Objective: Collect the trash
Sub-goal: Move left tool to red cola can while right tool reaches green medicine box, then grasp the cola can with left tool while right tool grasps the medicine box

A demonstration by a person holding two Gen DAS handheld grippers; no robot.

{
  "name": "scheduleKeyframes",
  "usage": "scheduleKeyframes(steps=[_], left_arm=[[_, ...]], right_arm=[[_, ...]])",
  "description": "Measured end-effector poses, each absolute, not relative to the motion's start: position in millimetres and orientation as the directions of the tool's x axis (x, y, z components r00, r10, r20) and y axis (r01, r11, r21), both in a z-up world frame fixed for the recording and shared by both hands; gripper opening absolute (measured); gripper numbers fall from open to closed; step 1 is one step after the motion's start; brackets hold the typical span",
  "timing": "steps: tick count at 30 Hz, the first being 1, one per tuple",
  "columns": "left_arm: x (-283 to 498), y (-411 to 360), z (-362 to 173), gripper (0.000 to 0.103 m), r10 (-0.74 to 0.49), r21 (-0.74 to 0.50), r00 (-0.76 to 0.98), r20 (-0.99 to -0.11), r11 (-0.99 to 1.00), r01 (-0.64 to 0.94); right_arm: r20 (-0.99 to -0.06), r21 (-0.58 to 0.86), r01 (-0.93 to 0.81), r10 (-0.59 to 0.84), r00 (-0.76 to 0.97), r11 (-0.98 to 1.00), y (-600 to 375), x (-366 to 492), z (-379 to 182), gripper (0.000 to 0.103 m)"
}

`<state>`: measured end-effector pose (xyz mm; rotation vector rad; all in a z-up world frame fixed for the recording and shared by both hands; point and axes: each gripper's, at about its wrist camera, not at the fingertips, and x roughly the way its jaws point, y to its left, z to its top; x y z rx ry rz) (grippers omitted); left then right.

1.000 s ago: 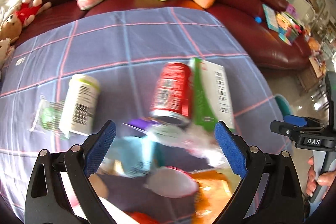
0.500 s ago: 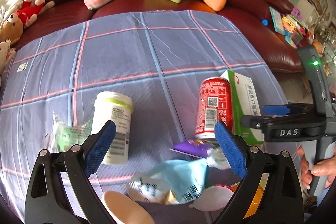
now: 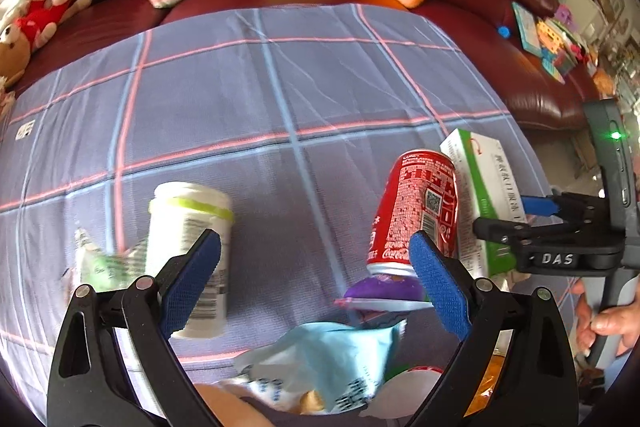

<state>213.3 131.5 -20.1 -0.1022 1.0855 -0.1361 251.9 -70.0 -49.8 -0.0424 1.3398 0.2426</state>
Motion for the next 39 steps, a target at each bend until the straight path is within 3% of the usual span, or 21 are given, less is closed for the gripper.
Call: scheduleKeyframes(steps=[13, 14, 15, 17, 20, 31, 39], left_arm=[[242.1, 50.3, -48.9, 0.095, -0.141, -0.061, 0.351, -0.926, 0.971, 0.23], [243.5, 47.8, -51.1, 0.091, -0.137, -0.057, 0.35, -0.927, 0.971, 0.23], [245.2, 45.7, -53.2, 0.077, -0.136, -0.056, 0.349, -0.927, 0.971, 0.231], [247.7, 42.4, -58.4, 0.062, -0.131, -0.052, 0.336, -0.933, 0.971, 0.233], [241.0, 39.9, -53.1, 0.061, -0.107, -0.023, 0.371, -0.923, 0.975, 0.222], [211.4, 36.7, 9.3, 0.061, -0.165, -0.092, 0.482, -0.861, 0.981, 0.171], [185.3, 1.9, 13.4, 0.061, -0.212, -0.127, 0.478, -0.853, 0.971, 0.204]], right_arm=[[-0.966, 0.113, -0.138, 0.141, 0.219, 0.984, -120.5, 261.1, -54.8, 0.076], [-0.964, 0.117, -0.139, 0.146, 0.224, 0.983, -121.8, 262.6, -54.8, 0.076], [-0.962, 0.121, -0.139, 0.15, 0.226, 0.983, -123.9, 262.4, -54.6, 0.076], [-0.956, 0.137, -0.145, 0.169, 0.24, 0.98, -126.8, 261.2, -55.6, 0.076], [-0.943, 0.16, -0.142, 0.194, 0.27, 0.977, -134.7, 256.1, -50.1, 0.074], [-0.905, 0.241, -0.094, 0.258, 0.339, 0.966, -192.6, 215.6, -16.2, 0.072], [-0.925, 0.253, -0.092, 0.269, 0.27, 0.963, -213.5, 176.1, -31.1, 0.073]])
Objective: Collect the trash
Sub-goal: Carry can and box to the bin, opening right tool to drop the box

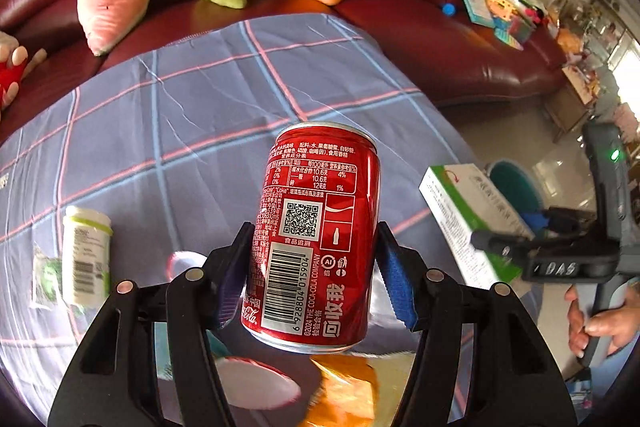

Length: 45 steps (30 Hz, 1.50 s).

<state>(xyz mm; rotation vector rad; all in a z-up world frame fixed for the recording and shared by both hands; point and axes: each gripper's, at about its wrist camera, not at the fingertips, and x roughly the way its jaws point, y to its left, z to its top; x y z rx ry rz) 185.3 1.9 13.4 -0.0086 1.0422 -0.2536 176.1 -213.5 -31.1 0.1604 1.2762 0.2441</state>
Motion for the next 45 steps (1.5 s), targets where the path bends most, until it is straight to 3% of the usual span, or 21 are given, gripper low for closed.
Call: scheduleKeyframes(steps=[10, 12, 21, 30, 37, 45], left_arm=[[166.9, -0.5, 4.0, 0.061, -0.212, -0.149, 0.45, -0.867, 0.974, 0.173], [165.4, -0.9, 4.4, 0.061, -0.204, -0.142, 0.449, -0.87, 0.976, 0.168], [164.6, -34.4, 16.2, 0.061, -0.211, -0.126, 0.457, -0.864, 0.97, 0.209], [163.8, -136.9, 28.0, 0.061, -0.279, -0.111, 0.43, -0.859, 0.92, 0.376], [163.8, -231.2, 14.5, 0.061, -0.332, -0.117, 0.361, -0.871, 0.855, 0.505], [173.7, -276.2, -11.4, 0.061, -0.328, -0.13, 0.293, -0.898, 0.834, 0.535]], right_arm=[[-0.958, 0.167, -0.071, 0.179, 0.223, 0.983, -205.2, 180.5, -61.1, 0.077], [-0.951, 0.15, -0.085, 0.168, 0.258, 0.985, -203.2, 180.0, -61.5, 0.072], [-0.883, 0.313, -0.064, 0.316, 0.348, 0.947, -247.5, 157.6, -24.6, 0.07], [-0.82, 0.369, 0.152, 0.243, 0.519, 0.917, -394.1, 116.2, 18.4, 0.071], [-0.84, 0.375, 0.312, 0.177, 0.514, 0.873, -476.6, 86.2, -2.8, 0.071], [-0.862, 0.388, 0.366, 0.192, 0.47, 0.846, -508.3, 93.4, -37.9, 0.072]])
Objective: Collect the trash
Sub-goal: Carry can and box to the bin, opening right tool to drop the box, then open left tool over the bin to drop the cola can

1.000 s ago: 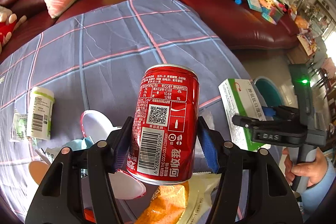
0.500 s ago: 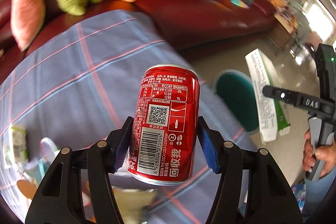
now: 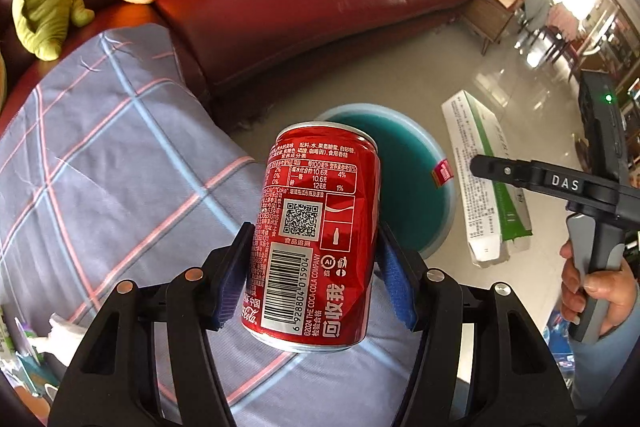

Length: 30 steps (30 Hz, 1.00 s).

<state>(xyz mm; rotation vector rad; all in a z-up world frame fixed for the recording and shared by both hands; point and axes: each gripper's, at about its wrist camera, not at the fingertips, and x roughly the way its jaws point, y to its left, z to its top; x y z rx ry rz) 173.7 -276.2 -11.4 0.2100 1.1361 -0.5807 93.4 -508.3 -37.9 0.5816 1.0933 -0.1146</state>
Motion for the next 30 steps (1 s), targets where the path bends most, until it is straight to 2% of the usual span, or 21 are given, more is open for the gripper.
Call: scheduleKeyframes(steps=[10, 17, 19, 27, 28, 30], left_arm=[[185.2, -288.0, -23.1, 0.061, -0.322, -0.139, 0.267, -0.908, 0.835, 0.533], [185.8, -300.4, -32.3, 0.061, -0.331, -0.156, 0.239, -0.913, 0.823, 0.546], [185.2, -305.7, -33.5, 0.061, -0.337, -0.159, 0.234, -0.912, 0.816, 0.556], [186.3, -331.8, -45.7, 0.063, -0.343, -0.162, 0.211, -0.915, 0.793, 0.587], [187.1, -334.6, -47.6, 0.064, -0.338, -0.158, 0.212, -0.917, 0.797, 0.584], [187.5, -337.5, -50.1, 0.08, -0.329, -0.157, 0.207, -0.921, 0.802, 0.577]], right_arm=[[-0.885, 0.381, 0.382, 0.211, 0.415, 0.842, -511.1, 113.9, -62.9, 0.077], [-0.899, 0.345, 0.394, 0.179, 0.4, 0.852, -514.3, 104.1, -56.9, 0.077], [-0.902, 0.333, 0.4, 0.165, 0.398, 0.854, -516.2, 100.8, -53.5, 0.082], [-0.911, 0.292, 0.425, 0.113, 0.397, 0.857, -525.3, 88.2, -41.1, 0.082], [-0.912, 0.285, 0.428, 0.106, 0.396, 0.858, -525.9, 86.9, -40.1, 0.082], [-0.915, 0.277, 0.432, 0.098, 0.392, 0.858, -527.5, 84.6, -40.1, 0.082]])
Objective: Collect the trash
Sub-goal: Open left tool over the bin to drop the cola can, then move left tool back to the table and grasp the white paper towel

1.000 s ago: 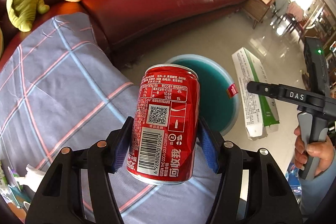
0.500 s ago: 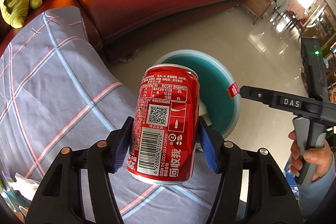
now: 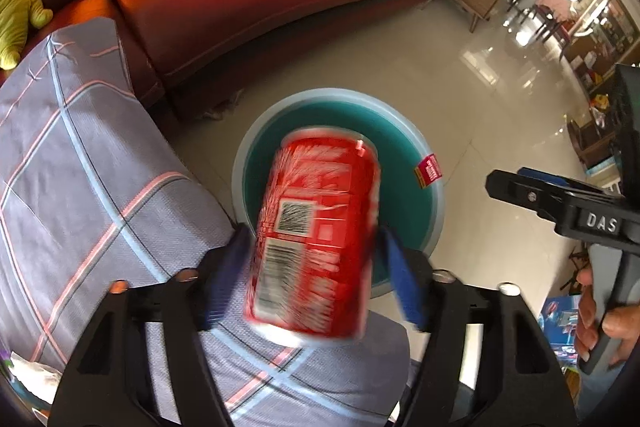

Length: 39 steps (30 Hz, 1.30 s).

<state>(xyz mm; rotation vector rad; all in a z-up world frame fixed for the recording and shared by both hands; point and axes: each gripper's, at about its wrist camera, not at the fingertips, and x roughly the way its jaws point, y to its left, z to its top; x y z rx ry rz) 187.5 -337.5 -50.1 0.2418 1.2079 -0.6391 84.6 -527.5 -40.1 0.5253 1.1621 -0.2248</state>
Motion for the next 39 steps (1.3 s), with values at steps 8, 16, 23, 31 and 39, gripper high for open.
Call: scheduleKeyframes(steps=[8, 16, 23, 31, 39], left_arm=[[179.0, -325.5, -48.4, 0.088, -0.311, -0.13, 0.228, -0.923, 0.808, 0.574], [174.3, -296.3, -43.1, 0.089, -0.311, -0.143, 0.24, -0.919, 0.834, 0.533], [162.5, -269.8, -31.9, 0.092, -0.314, -0.143, 0.269, -0.91, 0.849, 0.508], [140.5, -229.9, -17.9, 0.093, -0.317, -0.137, 0.316, -0.894, 0.865, 0.482], [115.8, -153.4, -17.6, 0.093, -0.28, -0.122, 0.357, -0.891, 0.906, 0.406]], right_arm=[[-0.918, 0.271, 0.429, 0.097, 0.386, 0.862, -520.9, 84.8, -38.6, 0.082], [-0.92, 0.255, 0.402, 0.093, 0.382, 0.879, -503.4, 82.3, -31.5, 0.084], [-0.915, 0.245, 0.36, 0.092, 0.393, 0.9, -479.9, 78.8, -18.5, 0.087], [-0.907, 0.244, 0.319, 0.098, 0.41, 0.916, -444.2, 71.1, -6.1, 0.087], [-0.903, 0.261, 0.225, 0.154, 0.401, 0.939, -375.4, 73.8, -11.7, 0.087]])
